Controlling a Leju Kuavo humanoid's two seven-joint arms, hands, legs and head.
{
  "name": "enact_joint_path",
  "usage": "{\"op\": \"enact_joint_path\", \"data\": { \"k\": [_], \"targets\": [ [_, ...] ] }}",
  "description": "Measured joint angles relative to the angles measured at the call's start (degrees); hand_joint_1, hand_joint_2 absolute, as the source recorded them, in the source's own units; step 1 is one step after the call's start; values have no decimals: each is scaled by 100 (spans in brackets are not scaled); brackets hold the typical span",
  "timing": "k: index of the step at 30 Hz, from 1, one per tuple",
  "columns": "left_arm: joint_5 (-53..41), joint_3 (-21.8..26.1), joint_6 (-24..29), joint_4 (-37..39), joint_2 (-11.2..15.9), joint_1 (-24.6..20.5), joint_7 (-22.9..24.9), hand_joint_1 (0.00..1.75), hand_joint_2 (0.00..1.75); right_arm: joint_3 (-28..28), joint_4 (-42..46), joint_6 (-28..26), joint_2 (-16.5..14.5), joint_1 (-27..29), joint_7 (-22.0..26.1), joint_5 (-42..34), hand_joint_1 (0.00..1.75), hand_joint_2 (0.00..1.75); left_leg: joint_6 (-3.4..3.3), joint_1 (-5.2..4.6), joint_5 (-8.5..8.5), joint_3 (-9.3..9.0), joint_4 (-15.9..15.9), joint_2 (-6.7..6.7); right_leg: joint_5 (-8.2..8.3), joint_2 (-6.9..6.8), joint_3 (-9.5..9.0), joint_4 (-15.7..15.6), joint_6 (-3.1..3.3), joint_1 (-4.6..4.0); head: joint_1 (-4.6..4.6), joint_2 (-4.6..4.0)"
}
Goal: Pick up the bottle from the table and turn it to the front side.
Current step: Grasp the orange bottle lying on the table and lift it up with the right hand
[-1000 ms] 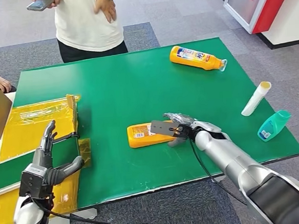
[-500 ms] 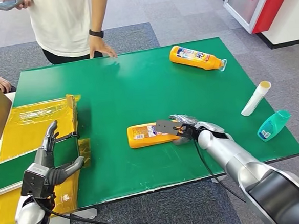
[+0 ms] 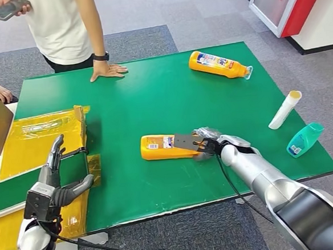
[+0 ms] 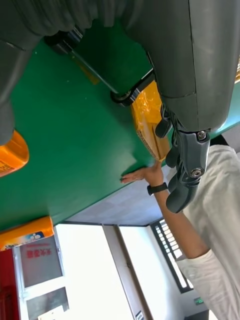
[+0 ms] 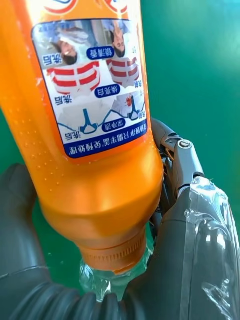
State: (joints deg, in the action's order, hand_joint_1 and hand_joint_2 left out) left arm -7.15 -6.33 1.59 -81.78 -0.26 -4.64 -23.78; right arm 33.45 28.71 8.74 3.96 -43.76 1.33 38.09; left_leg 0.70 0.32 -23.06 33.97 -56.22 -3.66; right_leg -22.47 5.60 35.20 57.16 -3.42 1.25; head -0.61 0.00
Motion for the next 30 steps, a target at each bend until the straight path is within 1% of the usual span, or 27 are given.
{"op": "enact_joint_path", "data": {
  "k": [5,11,18,24,27,30],
  "targets": [
    [-4,24,22,-12,4,78,0,0,175,18,409,-74,63,80,122,-119,175,175,2,1,1,2,0,0,0,0,3,0,1,0,0,0],
    [-33,122,32,-82,15,233,-19,0,175,-52,1307,-71,297,358,298,-598,175,175,1,0,1,7,0,0,0,0,5,0,0,0,-1,0],
    [-62,218,28,-166,28,332,-61,0,175,-108,2128,-80,501,604,350,-773,175,175,2,0,2,8,0,0,1,0,8,0,1,0,0,0],
    [-52,304,-7,-296,28,438,-105,0,175,-355,2951,-178,589,967,507,-1261,175,175,2,1,2,10,0,0,1,0,10,0,1,0,-1,0],
    [-32,325,-24,-323,28,463,-109,0,175,-433,3186,-180,613,1086,537,-1326,175,175,2,1,2,12,0,0,1,-1,11,0,1,0,-1,0],
    [133,356,-154,-351,28,473,-174,0,175,-571,3405,-150,616,1245,680,-1665,175,175,2,1,2,12,0,0,1,-1,10,0,1,0,0,0]
  ]
}}
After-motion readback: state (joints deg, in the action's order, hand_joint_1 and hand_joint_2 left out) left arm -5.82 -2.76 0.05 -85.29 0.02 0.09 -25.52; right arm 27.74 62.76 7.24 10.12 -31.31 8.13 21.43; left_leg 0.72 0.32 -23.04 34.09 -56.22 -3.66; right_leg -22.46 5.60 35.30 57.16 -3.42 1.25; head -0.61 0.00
